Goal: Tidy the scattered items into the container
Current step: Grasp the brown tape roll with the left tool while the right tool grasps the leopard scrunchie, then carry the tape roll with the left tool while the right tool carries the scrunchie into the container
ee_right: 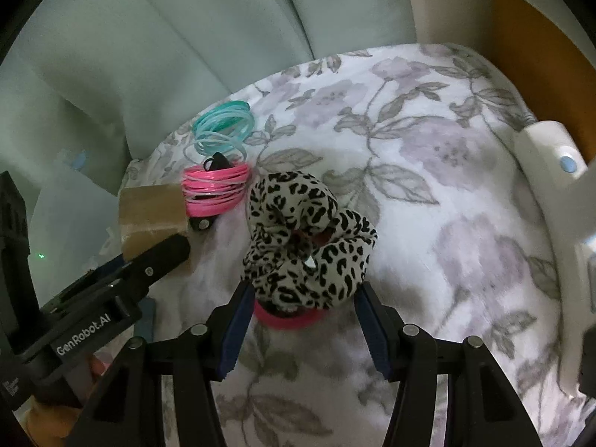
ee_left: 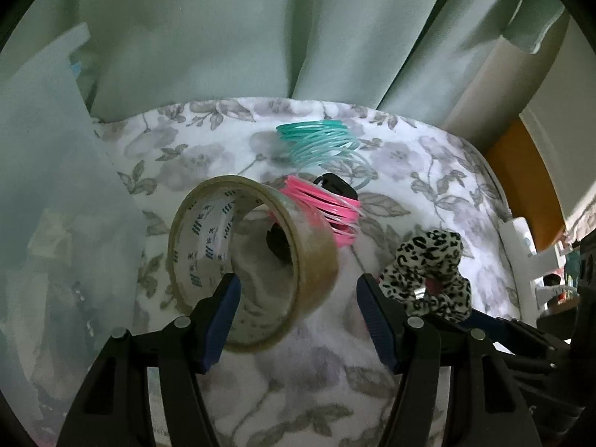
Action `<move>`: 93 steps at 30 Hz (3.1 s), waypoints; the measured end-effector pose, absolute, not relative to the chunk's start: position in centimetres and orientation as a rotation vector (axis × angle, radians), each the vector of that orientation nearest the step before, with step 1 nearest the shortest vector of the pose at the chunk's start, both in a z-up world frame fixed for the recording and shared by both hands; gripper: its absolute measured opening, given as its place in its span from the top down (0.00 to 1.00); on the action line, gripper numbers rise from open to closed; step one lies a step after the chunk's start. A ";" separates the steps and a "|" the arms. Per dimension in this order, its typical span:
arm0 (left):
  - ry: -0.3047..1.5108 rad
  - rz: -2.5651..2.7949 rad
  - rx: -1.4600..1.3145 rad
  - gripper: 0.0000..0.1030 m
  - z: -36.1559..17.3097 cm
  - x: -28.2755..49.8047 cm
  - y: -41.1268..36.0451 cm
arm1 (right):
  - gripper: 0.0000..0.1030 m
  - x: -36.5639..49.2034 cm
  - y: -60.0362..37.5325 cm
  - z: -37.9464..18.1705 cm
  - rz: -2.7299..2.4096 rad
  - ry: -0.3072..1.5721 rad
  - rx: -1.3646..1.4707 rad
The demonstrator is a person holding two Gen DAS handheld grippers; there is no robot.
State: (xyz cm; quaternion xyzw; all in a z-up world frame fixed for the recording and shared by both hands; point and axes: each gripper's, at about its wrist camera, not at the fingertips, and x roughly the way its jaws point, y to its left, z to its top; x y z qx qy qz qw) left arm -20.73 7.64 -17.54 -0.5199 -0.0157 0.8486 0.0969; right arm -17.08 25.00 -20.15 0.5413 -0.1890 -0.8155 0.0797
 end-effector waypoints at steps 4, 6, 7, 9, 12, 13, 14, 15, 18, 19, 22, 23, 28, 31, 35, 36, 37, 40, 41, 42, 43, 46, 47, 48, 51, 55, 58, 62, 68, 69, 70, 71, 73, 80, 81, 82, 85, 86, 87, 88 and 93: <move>-0.055 2.503 -1.547 0.36 -18.3 -21.3 7.8 | 0.42 -17.9 25.0 -20.5 -2.446 -0.576 1.623; -0.063 2.502 -1.552 0.39 -18.7 -21.5 7.8 | 0.42 -18.3 25.0 -20.4 -2.453 -0.571 1.618; -0.066 2.502 -1.555 0.42 -18.9 -21.6 7.8 | 0.42 -18.4 25.1 -20.4 -2.457 -0.572 1.617; -0.077 2.497 -1.567 0.49 -19.2 -21.7 7.8 | 0.41 -18.8 25.1 -20.3 -2.462 -0.586 1.614; -0.090 2.484 -1.569 0.54 -19.4 -21.7 7.7 | 0.43 -19.1 25.3 -20.1 -2.471 -0.599 1.608; -0.092 2.481 -1.566 0.56 -19.4 -21.6 7.8 | 0.43 -19.2 25.4 -20.0 -2.474 -0.603 1.605; -0.092 2.479 -1.563 0.59 -19.4 -21.6 7.8 | 0.45 -19.3 25.4 -20.0 -2.477 -0.608 1.603; -0.091 2.477 -1.560 0.60 -19.4 -21.5 7.9 | 0.49 -19.3 25.5 -20.0 -2.478 -0.613 1.603; -0.091 2.463 -1.550 0.70 -19.2 -21.3 8.2 | 0.59 -19.3 25.7 -19.8 -2.478 -0.625 1.601; -0.087 2.461 -1.548 0.73 -19.2 -21.2 8.3 | 0.60 -19.3 25.8 -19.6 -2.480 -0.630 1.599; -0.084 2.456 -1.546 0.78 -18.9 -20.8 8.3 | 0.66 -19.0 26.3 -19.2 -2.487 -0.648 1.587; -0.087 2.456 -1.545 0.79 -18.7 -20.6 8.2 | 0.68 -18.9 26.6 -19.0 -2.492 -0.653 1.580; -0.111 2.449 -1.539 0.83 -17.8 -19.8 8.0 | 0.75 -18.0 27.5 -18.0 -2.507 -0.685 1.549; -0.123 2.443 -1.537 0.83 -17.2 -18.9 8.1 | 0.77 -17.1 27.9 -17.5 -2.516 -0.705 1.534; -0.148 2.425 -1.543 0.83 -16.3 -17.3 8.1 | 0.78 -15.4 28.4 -16.7 -2.526 -0.737 1.513; -0.156 2.419 -1.545 0.83 -16.2 -16.9 8.1 | 0.78 -14.9 28.6 -16.5 -2.530 -0.744 1.507; -0.156 2.417 -1.542 0.83 -15.9 -16.5 8.2 | 0.78 -14.5 28.7 -16.1 -2.533 -0.750 1.501; -0.154 2.415 -1.528 0.84 -14.9 -15.2 8.3 | 0.78 -13.1 29.1 -15.2 -2.540 -0.775 1.488; -0.158 2.415 -1.521 0.84 -14.5 -14.8 8.3 | 0.78 -12.6 29.2 -14.8 -2.540 -0.787 1.484; -0.159 2.417 -1.509 0.84 -13.9 -14.3 8.3 | 0.78 -12.1 29.3 -14.4 -2.539 -0.803 1.477; -0.156 2.422 -1.499 0.84 -13.4 -13.9 8.2 | 0.78 -11.6 29.5 -14.0 -2.539 -0.812 1.471; -0.146 2.439 -1.454 0.84 -11.5 -12.6 8.1 | 0.78 -10.3 29.5 -12.5 -2.551 -0.829 1.431; -0.146 2.444 -1.440 0.84 -10.9 -12.2 8.1 | 0.78 -9.9 29.4 -12.0 -2.554 -0.830 1.416; -0.145 2.450 -1.423 0.84 -10.3 -11.8 8.0 | 0.78 -9.5 29.3 -11.3 -2.559 -0.831 1.395; -0.140 2.474 -1.366 0.84 -8.0 -10.4 7.7 | 0.78 -8.3 28.8 -9.3 -2.569 -0.824 1.336; -0.143 2.511 -1.291 0.84 -5.3 -8.9 7.1 | 0.78 -6.8 28.0 -6.7 -2.580 -0.803 1.254; -0.157 2.531 -1.245 0.84 -3.7 -7.9 6.4 | 0.78 -5.8 27.2 -4.8 -2.583 -0.784 1.197; -0.169 2.557 -1.191 0.84 -1.9 -6.6 5.4 | 0.78 -4.6 26.1 -2.7 -2.590 -0.752 1.135; -0.207 2.596 -1.105 0.84 0.4 -4.8 3.6 | 0.78 -2.9 24.4 0.0 -2.591 -0.706 1.060; -0.216 2.604 -1.092 0.84 0.7 -4.5 3.2 | 0.78 -2.7 24.1 0.3 -2.590 -0.697 1.052; -0.221 2.609 -1.084 0.84 1.0 -4.2 2.9 | 0.78 -2.5 23.8 0.6 -2.589 -0.689 1.045; -0.228 2.616 -1.073 0.84 1.2 -4.0 2.5 | 0.78 -2.4 23.5 1.0 -2.588 -0.679 1.037; -0.247 2.631 -1.052 0.84 1.7 -3.4 1.6 | 0.78 -2.0 22.8 1.6 -2.585 -0.660 1.020; -0.344 2.699 -0.996 0.84 2.8 -2.1 -2.7 | 0.78 -1.1 19.4 3.5 -2.556 -0.559 0.984; -0.360 2.708 -0.992 0.84 2.8 -2.0 -3.3 | 0.78 -1.0 18.8 3.6 -2.548 -0.541 0.982; -0.375 2.717 -0.988 0.84 2.9 -1.9 -3.9 | 0.78 -1.0 18.2 3.8 -2.541 -0.523 0.980; -0.425 2.749 -0.980 0.84 2.9 -1.7 -5.9 | 0.78 -1.0 16.2 4.1 -2.516 -0.470 0.983; -0.442 2.761 -0.977 0.84 2.9 -1.6 -6.6 | 0.78 -1.0 15.6 4.1 -2.509 -0.456 0.985; -0.460 2.773 -0.975 0.84 2.9 -1.5 -7.4 | 0.78 -1.1 15.2 4.1 -2.503 -0.446 0.988; -0.475 2.782 -0.974 0.84 2.9 -1.5 -8.0 | 0.78 -1.1 14.7 4.1 -2.496 -0.436 0.992; -0.577 2.819 -0.981 0.84 2.2 -1.3 -11.5 | 0.78 -1.7 12.0 3.8 -2.459 -0.370 1.022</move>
